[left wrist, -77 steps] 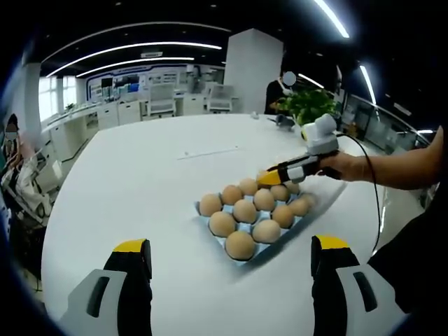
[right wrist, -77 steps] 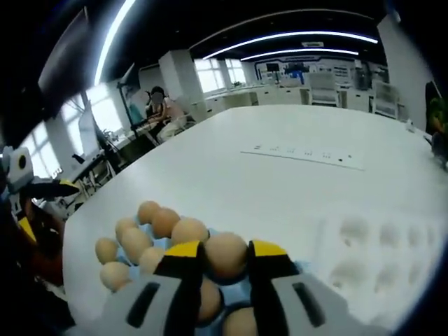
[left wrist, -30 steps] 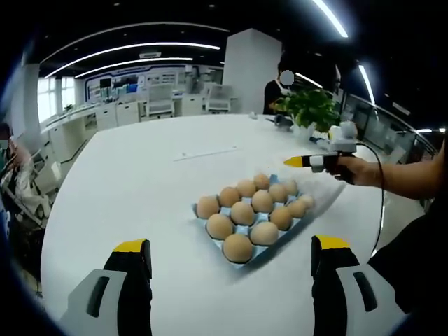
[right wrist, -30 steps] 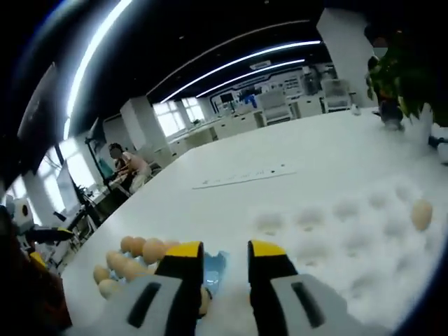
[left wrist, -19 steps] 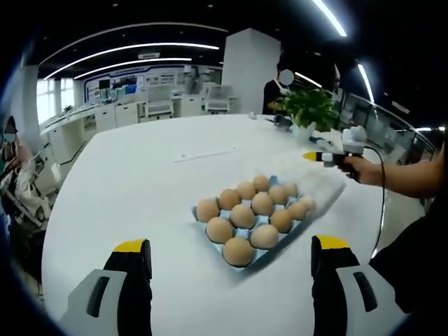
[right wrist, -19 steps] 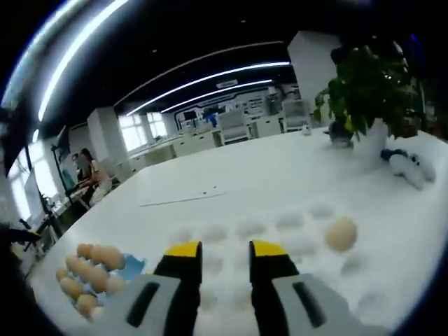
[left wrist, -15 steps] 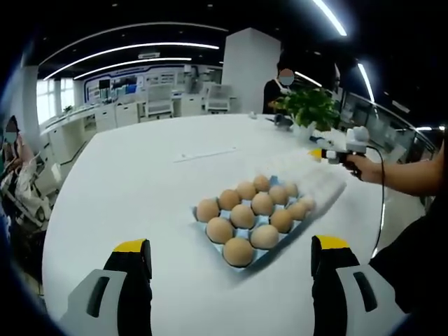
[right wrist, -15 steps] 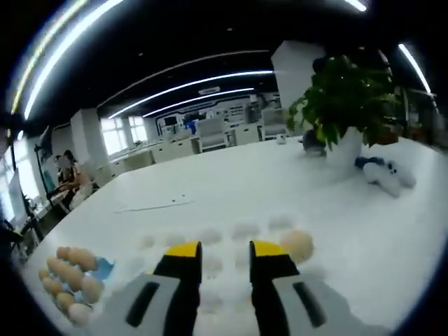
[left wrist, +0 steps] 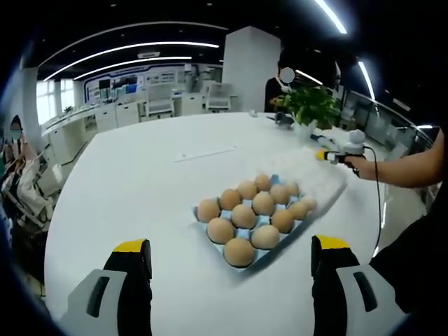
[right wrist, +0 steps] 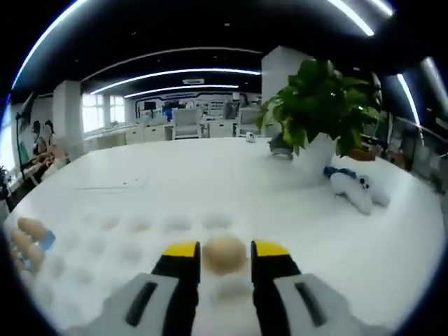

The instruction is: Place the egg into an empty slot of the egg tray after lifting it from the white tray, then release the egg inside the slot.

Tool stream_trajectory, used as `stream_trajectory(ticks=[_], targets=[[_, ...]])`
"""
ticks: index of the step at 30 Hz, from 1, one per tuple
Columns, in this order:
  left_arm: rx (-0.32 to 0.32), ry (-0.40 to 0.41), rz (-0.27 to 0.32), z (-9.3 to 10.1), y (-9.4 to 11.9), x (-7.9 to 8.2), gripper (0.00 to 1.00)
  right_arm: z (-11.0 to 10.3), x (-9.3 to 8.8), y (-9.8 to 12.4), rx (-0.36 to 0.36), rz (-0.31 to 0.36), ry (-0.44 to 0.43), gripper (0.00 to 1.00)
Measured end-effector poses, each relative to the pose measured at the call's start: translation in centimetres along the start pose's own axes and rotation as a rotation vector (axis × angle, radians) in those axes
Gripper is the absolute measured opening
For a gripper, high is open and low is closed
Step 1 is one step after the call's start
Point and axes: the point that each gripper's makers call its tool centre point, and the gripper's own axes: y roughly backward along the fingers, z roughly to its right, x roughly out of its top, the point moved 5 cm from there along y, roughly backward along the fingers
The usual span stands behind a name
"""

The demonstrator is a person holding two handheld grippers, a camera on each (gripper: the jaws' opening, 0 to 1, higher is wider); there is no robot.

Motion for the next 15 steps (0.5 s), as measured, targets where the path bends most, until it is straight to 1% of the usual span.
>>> stream_trajectory(ticks=[3,4,5,6,7,8,10,11,15], targets=[[0.006,0.004,0.0,-0.2,0.1,-0.1,0.95,-0.4,0.0,-0.7,0.009,-0.026,0.062,0.31],[0.01,0.007,-0.002,-0.3,0.2,-0.1,0.95,-0.2,-0.2,-1.0,0.001,-0.041,0.065,0.31],[0.012,0.008,-0.003,-0.3,0.2,-0.2,0.95,-0.1,-0.2,-1.0,-0.001,-0.04,0.064,0.31],[0.013,0.01,-0.003,-0.3,0.2,-0.2,0.95,0.1,-0.2,-1.1,-0.001,-0.03,0.031,0.31],[0.012,0.011,-0.001,-0.3,0.3,-0.3,0.95,0.2,-0.3,-1.1,-0.001,-0.034,0.003,0.31],[0.014,0.012,-0.002,-0.3,0.3,-0.3,0.95,0.4,-0.4,-1.2,0.003,-0.028,-0.014,0.3],[0.014,0.016,-0.004,-0.3,0.3,-0.4,0.95,0.8,-0.5,-1.0,0.003,-0.018,0.006,0.27],[0.014,0.017,-0.004,-0.3,0.3,-0.4,0.95,0.8,-0.4,-1.1,0.016,-0.017,-0.036,0.26],[0.014,0.014,-0.004,-0.4,0.3,-0.4,0.95,1.1,-0.2,-1.2,0.014,-0.028,-0.034,0.26]])
